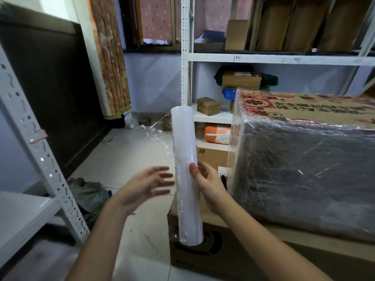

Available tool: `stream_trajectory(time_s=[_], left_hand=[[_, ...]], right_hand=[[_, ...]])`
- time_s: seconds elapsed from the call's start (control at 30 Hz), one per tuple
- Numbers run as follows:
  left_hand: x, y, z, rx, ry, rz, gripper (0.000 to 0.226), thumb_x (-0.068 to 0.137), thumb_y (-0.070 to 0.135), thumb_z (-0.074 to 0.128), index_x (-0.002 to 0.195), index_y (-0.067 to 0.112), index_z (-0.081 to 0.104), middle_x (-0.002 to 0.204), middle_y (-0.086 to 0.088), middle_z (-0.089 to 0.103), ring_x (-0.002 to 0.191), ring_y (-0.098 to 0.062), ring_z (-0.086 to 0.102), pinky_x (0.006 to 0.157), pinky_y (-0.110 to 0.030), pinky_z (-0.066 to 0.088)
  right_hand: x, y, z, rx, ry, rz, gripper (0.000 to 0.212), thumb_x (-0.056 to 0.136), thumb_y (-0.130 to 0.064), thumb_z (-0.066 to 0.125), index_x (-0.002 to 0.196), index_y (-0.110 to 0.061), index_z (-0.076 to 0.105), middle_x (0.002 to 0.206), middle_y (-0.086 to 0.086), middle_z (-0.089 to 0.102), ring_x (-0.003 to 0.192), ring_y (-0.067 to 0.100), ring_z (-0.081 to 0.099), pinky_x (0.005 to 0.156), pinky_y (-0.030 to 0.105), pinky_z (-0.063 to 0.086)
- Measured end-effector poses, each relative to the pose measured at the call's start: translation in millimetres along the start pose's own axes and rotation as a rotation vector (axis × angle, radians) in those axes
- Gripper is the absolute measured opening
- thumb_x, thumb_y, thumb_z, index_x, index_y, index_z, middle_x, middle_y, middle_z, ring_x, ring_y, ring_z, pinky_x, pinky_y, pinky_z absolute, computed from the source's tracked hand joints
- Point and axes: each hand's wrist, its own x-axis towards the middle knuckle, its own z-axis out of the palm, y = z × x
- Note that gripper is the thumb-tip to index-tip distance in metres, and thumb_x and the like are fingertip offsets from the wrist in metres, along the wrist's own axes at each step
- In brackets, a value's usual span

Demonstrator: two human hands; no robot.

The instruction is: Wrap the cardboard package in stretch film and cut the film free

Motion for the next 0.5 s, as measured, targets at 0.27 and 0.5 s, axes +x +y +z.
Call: stream_trajectory(time_s=[0.27,0.5], left_hand=[[-31.1,69.2,72.2,0.061,0.08,0.542,0.045,0.069,0.046,0.069,0.104,0.018,0.061,0.091,0.004,0.07,0.09,-0.016,0.066,0.073,-0.027,0.053],[-23.0,64.8,138.5,-0.158,0.089,0.517,0.016,0.084,0.028,0.056,0.081,0.015,0.063,0.069,0.004,0.067,0.067,-0.008,0.063,0.062,-0.024,0.05]], right_hand=[[-52.1,-27.7,-43.1,-0.078,0.002,-0.124,0.083,0.049,-0.078,0.068,0.115,-0.03,0.052,0.113,-0.007,0.066,0.104,0.009,0.064,0.085,0.031,0.056],[-105.4,-49.4,-89.8,-0.111,0.044,-0.16,0.084,0.05,-0.068,0.075,0.119,-0.024,0.053,0.109,-0.017,0.068,0.103,0.005,0.064,0.076,0.017,0.053]])
